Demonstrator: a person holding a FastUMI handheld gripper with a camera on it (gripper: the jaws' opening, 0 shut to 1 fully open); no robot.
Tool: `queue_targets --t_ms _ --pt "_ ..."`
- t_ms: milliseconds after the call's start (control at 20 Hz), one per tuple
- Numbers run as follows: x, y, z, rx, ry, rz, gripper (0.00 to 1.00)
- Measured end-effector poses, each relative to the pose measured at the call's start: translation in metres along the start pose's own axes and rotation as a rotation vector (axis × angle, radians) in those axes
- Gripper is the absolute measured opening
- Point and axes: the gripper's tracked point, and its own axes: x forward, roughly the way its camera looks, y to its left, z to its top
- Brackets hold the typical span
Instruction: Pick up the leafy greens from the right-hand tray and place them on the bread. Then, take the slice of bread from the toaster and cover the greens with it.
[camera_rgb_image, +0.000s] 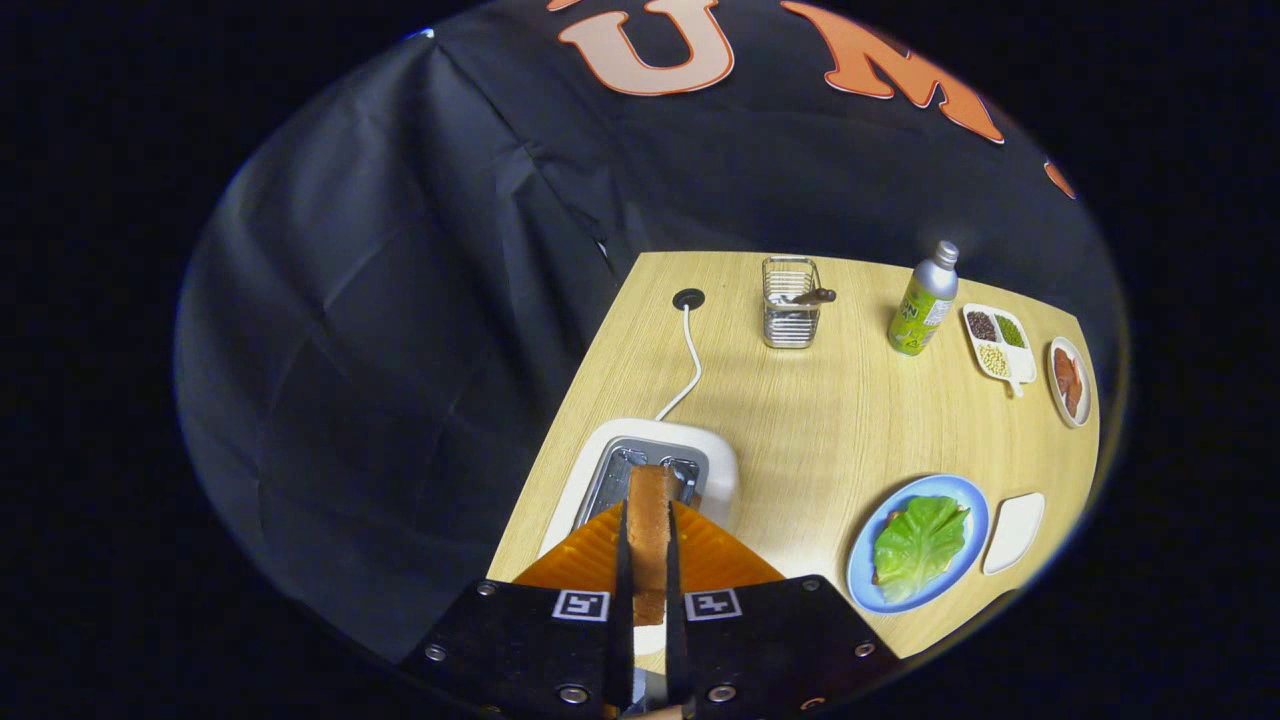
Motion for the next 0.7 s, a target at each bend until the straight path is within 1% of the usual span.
queue_targets --t_ms 250,400,600,700 --pt "-0.024 0.007 0.006 0.01 -0.034 0.064 0.13" --pt "-0.037 0.004 0.01 0.01 -0.074 0.075 0.13" --pt "-0.054 0.002 0.011 0.004 -0.109 0.117 0.13" --pt "-0.061 -0.006 0.009 -0.002 -0.129 0.125 0.13"
